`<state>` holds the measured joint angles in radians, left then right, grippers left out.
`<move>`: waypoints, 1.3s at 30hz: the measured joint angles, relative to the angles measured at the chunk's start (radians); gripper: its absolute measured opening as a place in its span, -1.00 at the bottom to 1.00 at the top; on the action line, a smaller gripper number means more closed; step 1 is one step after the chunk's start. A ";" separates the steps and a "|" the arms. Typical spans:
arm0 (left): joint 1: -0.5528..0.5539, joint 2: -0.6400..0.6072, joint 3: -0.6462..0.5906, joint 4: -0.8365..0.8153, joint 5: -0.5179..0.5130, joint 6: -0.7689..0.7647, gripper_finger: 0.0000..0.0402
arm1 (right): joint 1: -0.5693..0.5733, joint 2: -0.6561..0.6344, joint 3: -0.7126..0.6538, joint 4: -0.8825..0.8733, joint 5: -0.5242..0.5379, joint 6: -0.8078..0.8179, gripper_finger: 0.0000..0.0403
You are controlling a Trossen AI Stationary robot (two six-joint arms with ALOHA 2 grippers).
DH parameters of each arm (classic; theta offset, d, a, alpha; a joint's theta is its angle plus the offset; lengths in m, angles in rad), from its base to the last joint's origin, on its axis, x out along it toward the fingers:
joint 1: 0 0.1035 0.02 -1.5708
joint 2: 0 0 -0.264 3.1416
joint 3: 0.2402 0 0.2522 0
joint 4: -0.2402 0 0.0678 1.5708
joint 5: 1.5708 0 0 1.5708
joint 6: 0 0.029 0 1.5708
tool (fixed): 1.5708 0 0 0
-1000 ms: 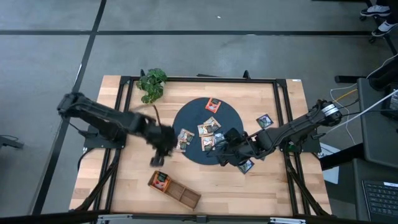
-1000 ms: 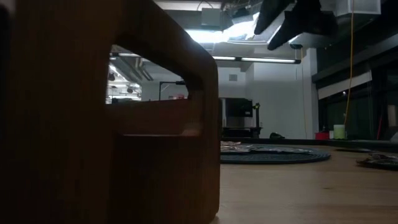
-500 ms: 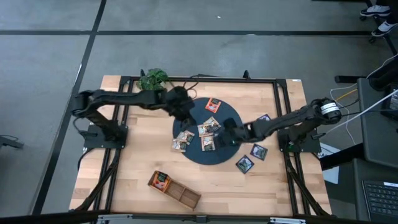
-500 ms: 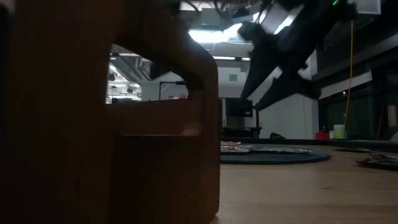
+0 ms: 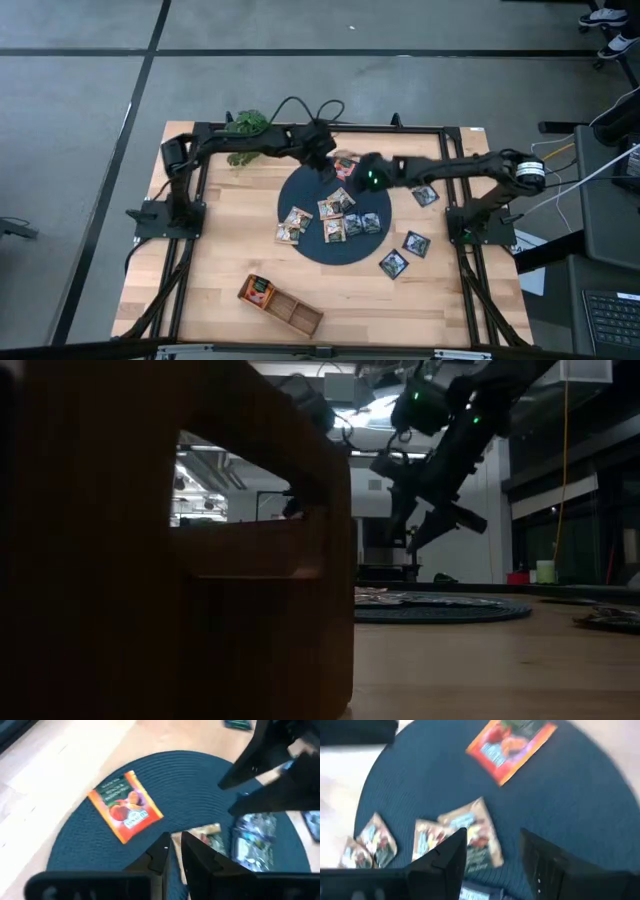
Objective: Pick & Place Tea
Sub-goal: Put the orange tea bag into the left section of the wooden organizer
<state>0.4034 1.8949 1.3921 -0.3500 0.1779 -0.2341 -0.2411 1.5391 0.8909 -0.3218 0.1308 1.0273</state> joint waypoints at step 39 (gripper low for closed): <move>-0.034 0.175 0.033 0.057 0.100 -0.145 -0.99 | -0.330 -0.004 -0.001 0.039 -0.504 -0.331 -0.12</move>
<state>0.3690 2.0699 1.4255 -0.2928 0.2784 -0.3788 -0.5709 1.5351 0.8898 -0.2825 -0.3730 0.6958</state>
